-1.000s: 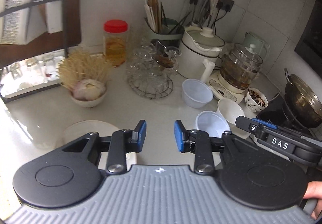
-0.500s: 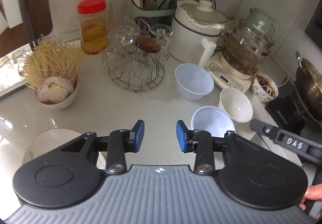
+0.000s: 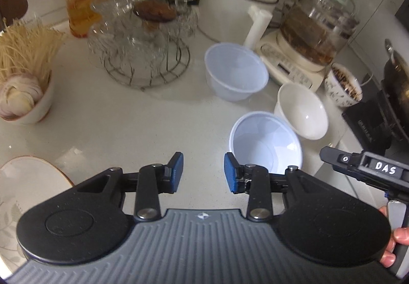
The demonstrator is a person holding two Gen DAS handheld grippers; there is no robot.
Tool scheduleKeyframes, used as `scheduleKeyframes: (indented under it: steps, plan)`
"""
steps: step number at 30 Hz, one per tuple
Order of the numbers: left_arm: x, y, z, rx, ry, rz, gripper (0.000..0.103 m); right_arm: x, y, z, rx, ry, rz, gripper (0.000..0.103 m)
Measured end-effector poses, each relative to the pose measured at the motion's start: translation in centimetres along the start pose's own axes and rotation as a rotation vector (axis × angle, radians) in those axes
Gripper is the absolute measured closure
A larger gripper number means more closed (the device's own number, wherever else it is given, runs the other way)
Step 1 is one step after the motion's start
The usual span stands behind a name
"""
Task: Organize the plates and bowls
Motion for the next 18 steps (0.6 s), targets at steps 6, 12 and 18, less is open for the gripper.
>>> scheduleKeyframes:
  steps: [6, 12, 18]
  plan:
    - [1.6, -0.1, 0.4, -0.016, -0.006, -0.039, 0.056, 1.8, 0.4, 1.5, 0.093, 0.062, -0.067, 0.037]
    - [3.4, 0.1, 0.2, -0.091, -0.044, -0.082, 0.055, 3.7, 0.5, 2.2, 0.152, 0.114, -0.124, 0.037]
    - [4.6, 0.1, 0.4, -0.118, -0.051, -0.101, 0.055, 4.6, 0.4, 2.7, 0.197, 0.142, -0.159, 0.038]
Point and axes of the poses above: each gripper's, at about its wrist camera, not at the fingertips, and x roughly the way its jaws point, z to its right, y to its top, the point moved 4 cm from there along x, roughly the way its jaws point, and after that the axes turned 7 degrees about y, right-handed, at the moved point
